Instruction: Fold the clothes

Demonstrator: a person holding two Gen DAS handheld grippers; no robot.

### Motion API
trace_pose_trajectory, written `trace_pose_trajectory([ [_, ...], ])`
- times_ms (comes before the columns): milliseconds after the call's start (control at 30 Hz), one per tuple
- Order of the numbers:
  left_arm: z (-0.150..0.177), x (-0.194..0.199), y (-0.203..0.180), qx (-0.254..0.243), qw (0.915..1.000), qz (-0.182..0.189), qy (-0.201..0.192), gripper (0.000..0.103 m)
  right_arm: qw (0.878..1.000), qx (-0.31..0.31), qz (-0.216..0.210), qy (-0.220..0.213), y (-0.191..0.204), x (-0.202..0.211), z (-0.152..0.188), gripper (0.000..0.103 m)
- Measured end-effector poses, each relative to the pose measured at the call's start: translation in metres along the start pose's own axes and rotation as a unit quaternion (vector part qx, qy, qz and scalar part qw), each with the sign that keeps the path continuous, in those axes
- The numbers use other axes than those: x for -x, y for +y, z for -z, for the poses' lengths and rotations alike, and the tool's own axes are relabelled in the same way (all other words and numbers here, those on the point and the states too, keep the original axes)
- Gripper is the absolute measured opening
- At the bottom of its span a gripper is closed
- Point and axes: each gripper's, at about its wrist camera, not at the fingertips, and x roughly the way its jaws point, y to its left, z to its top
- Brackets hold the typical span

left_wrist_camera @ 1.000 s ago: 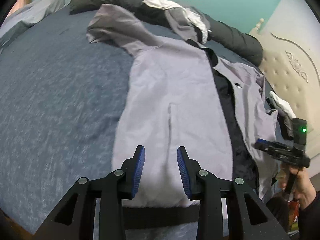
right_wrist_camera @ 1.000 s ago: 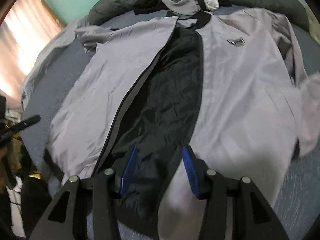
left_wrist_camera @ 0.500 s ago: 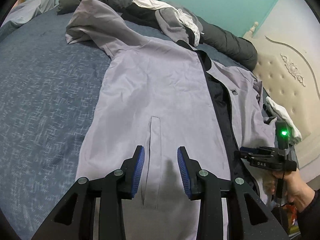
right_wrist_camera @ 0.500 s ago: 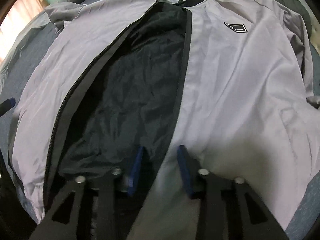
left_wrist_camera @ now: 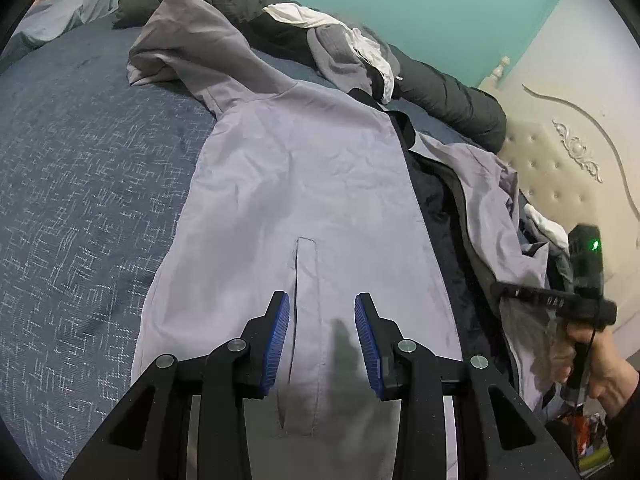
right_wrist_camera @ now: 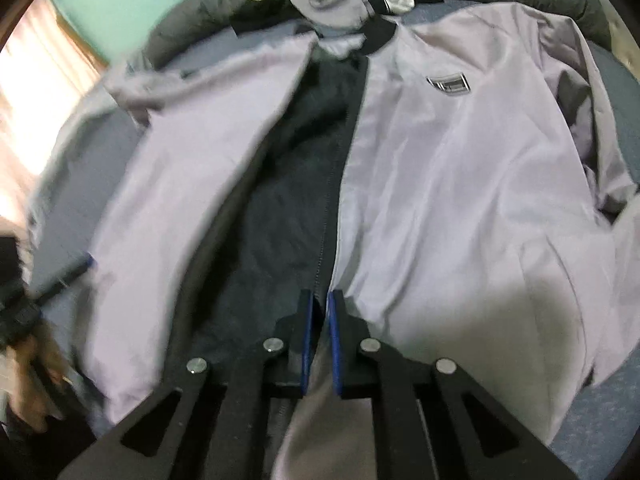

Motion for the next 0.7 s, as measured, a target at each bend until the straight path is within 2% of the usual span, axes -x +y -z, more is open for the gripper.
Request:
trace_pose_trajectory([
  [167, 0.000, 0.003, 0.001, 0.001, 1.0000, 0.001, -0.001, 0.037, 0.999, -0.005, -0.029, -0.022, 0.018, -0.002, -0.031, 0.007],
  [300, 0.001, 0.003, 0.000, -0.001, 1.0000, -0.001, 0.000, 0.038, 0.999, -0.011, -0.036, -0.026, 0.033, -0.019, -0.058, 0.007],
  [500, -0.001, 0.002, 0.002, 0.002, 1.0000, -0.001, 0.003, 0.038, 1.000, 0.002, -0.016, 0.008, 0.049, -0.053, -0.073, 0.007],
  [700, -0.003, 0.000, 0.004, 0.005, 1.0000, -0.001, 0.005, 0.039, 0.999, 0.009, -0.002, 0.039, 0.050, -0.084, -0.066, 0.008],
])
